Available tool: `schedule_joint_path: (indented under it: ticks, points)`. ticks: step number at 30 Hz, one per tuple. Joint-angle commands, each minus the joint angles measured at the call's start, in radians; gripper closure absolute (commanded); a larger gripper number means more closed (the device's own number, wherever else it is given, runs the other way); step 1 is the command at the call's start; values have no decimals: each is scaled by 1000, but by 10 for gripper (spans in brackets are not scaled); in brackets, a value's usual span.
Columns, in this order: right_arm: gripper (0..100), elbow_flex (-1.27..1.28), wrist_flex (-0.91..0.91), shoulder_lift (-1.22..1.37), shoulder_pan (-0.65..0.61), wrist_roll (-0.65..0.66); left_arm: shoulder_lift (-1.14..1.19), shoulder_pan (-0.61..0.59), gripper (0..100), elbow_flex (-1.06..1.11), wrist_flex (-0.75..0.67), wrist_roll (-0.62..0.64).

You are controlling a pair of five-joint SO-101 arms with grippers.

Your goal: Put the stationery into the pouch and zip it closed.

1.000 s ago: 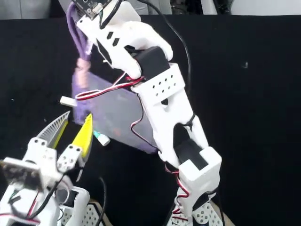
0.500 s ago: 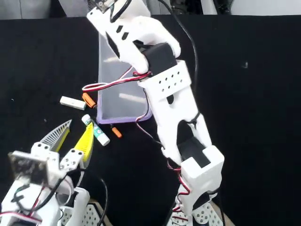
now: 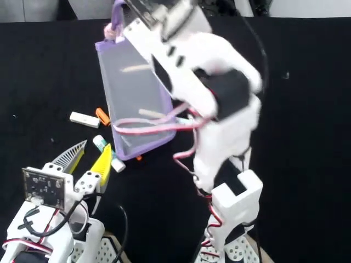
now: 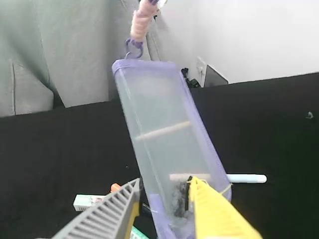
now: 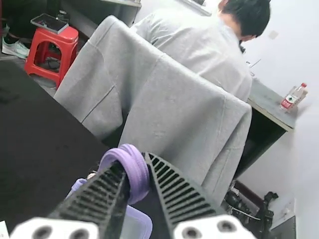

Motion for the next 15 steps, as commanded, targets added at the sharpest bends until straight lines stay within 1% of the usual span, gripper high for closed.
schedule_joint_path:
  ticks: [1, 6, 8, 11, 15]
  points:
    - [988, -234, 166, -13, 15, 3, 5, -8, 830, -4, -21, -71]
    - [988, -209, 244, -48, 17, 2, 5, 2, 833, -2, -143, -58]
    - [988, -219, 270, -61, 17, 0, 5, 2, 830, -1, -215, -3]
    - [988, -226, 298, -85, 15, 0, 8, 2, 830, 48, -330, 55]
    - [988, -223, 325, -143, 15, 0, 8, 2, 830, 159, -470, 66]
